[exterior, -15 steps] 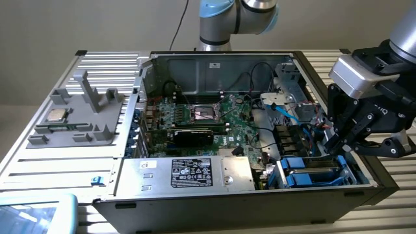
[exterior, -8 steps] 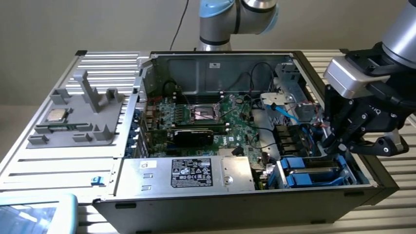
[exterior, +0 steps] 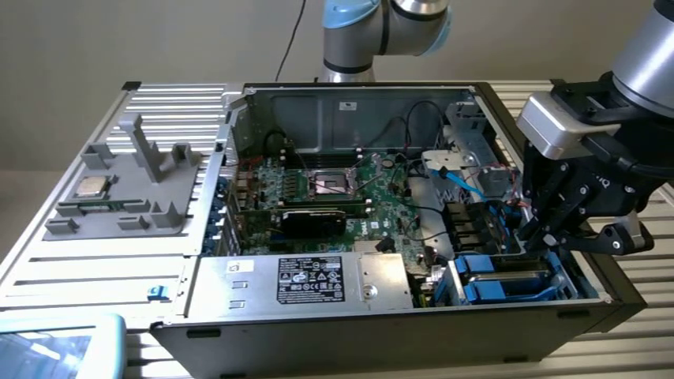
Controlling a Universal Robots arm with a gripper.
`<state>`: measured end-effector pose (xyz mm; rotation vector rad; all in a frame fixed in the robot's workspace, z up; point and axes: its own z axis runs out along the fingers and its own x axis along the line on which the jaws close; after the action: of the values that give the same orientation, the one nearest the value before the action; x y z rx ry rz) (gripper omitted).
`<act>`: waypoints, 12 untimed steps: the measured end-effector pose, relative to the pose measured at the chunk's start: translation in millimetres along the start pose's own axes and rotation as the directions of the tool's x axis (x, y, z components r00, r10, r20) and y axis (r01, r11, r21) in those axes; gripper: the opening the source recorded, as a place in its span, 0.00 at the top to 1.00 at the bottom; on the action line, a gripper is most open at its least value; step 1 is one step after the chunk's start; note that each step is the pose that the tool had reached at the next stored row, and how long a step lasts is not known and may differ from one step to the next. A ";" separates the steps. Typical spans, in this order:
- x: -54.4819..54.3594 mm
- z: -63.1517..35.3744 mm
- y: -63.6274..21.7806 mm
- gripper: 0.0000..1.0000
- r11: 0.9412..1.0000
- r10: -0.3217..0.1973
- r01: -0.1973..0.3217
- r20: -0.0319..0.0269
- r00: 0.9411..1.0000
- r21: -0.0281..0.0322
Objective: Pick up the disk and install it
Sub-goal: 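Insert the first disk wire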
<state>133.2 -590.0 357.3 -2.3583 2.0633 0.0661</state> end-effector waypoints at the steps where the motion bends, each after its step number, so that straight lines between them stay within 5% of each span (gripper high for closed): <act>1: 0.0 -0.1 0.0 0.84 1.000 0.000 0.000 0.000 1.000 0.000; 12: 0.0 0.0 0.1 0.84 1.000 0.000 0.000 0.000 1.000 0.000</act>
<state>133.1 -590.0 357.3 -2.3583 2.0635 0.0660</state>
